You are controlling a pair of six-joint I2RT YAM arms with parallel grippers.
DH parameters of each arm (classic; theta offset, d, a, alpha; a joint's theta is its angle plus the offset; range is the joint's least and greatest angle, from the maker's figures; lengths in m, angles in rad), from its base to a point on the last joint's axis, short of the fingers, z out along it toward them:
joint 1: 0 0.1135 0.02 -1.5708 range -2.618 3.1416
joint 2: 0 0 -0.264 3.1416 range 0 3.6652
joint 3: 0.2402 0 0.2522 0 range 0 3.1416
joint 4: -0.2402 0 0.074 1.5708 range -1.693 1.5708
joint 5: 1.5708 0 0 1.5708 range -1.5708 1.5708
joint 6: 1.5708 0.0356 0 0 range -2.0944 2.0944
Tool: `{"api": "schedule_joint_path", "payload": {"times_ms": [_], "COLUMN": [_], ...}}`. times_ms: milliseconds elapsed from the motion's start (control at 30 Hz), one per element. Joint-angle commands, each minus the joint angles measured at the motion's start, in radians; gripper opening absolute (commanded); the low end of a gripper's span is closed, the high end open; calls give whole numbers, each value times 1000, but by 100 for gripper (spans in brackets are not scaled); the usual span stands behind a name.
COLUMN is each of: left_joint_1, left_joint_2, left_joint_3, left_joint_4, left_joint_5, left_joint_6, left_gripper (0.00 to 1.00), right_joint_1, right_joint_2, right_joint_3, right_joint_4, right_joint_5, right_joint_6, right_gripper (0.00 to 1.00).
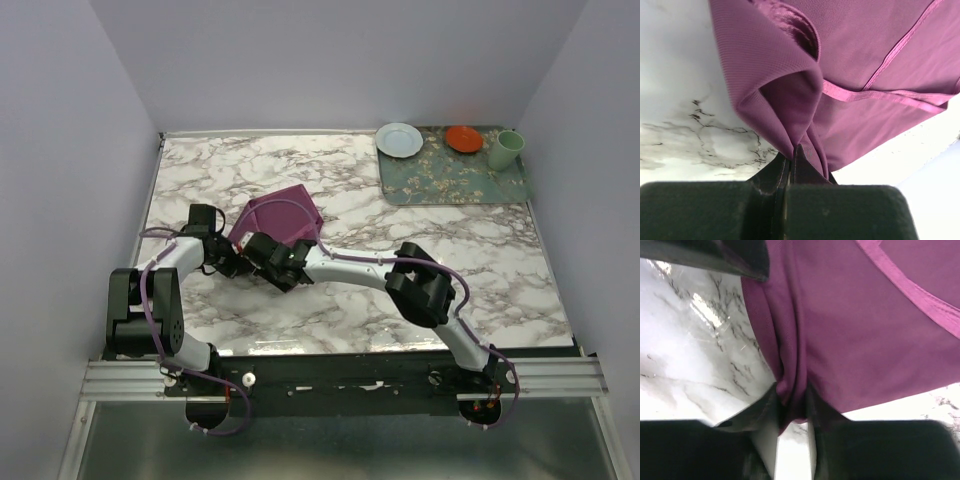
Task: Fold the napkin, place the utensils inside, and roll it up
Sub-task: Roll the napkin with the utensil
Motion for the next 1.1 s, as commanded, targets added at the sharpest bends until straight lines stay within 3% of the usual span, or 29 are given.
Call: {"api": "schedule_joint_path", "payload": {"times_ms": [0, 200, 433, 533, 667, 767, 900, 1067], "left_joint_1": [18, 26, 27, 27, 27, 27, 27, 18], "left_joint_2": [4, 21, 13, -3, -40, -53, -95, -151], "left_joint_3": [18, 21, 49, 66, 83, 95, 77, 49], "left_joint_4": [-8, 1, 15, 30, 35, 30, 46, 59], "left_joint_5": [14, 34, 28, 31, 14, 20, 28, 61], "left_joint_6": [4, 33, 100, 125, 175, 199, 229, 266], "left_gripper": [0, 0, 0, 11, 33, 42, 49, 46], "right_joint_1": [-5, -28, -141, -205, -266, -295, -316, -332], "right_joint_2": [27, 36, 90, 110, 171, 208, 301, 323], "right_joint_3": [-6, 76, 207, 227, 255, 288, 365, 388], "right_joint_4": [16, -50, -189, -197, -208, -212, -234, -241], "right_joint_5": [66, -84, -447, -614, -795, -894, -989, -1015], "right_joint_6": [-17, -15, 29, 70, 103, 118, 136, 153], "right_gripper": [18, 1, 1, 0, 1, 1, 0, 0]}}
